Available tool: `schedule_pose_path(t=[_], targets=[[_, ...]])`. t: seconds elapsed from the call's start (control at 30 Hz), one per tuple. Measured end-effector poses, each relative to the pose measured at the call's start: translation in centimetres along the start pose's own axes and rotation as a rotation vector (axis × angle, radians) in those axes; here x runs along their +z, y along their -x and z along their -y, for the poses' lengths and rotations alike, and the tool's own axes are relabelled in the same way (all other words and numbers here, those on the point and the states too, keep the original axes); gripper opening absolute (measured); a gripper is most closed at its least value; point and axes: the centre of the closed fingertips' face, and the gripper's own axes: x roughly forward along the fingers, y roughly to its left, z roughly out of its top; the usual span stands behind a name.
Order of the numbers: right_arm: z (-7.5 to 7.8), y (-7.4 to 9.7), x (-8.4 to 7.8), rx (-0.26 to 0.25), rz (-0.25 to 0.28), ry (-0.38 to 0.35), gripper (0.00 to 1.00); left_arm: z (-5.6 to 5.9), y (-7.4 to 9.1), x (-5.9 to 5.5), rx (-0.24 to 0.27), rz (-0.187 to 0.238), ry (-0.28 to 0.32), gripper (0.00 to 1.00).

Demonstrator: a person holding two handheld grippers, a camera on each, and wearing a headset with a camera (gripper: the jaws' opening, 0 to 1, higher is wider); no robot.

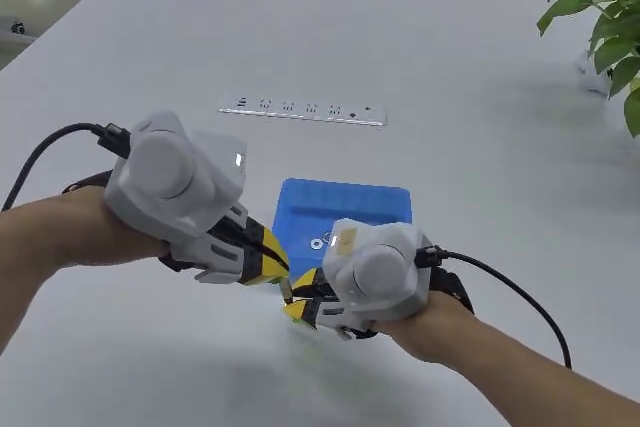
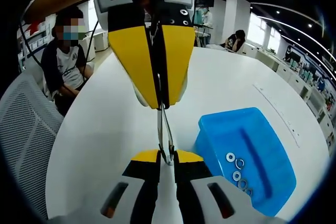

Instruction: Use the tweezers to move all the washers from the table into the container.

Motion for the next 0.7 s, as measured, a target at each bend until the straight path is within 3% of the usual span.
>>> schedule_pose_path(t=[0.2, 0.7], targets=[[-0.16, -0.2, -0.2, 0.004, -0.006, -0.002, 0.11, -0.01, -0.11, -0.39, 0.0, -0.008, 0.005, 0.05], [-0.19, -0.05, -0.25, 0.004, -0.011, 0.007, 0.1, 0.05, -0.46, -0.04, 0.0, 0.015, 0.015, 0.05]])
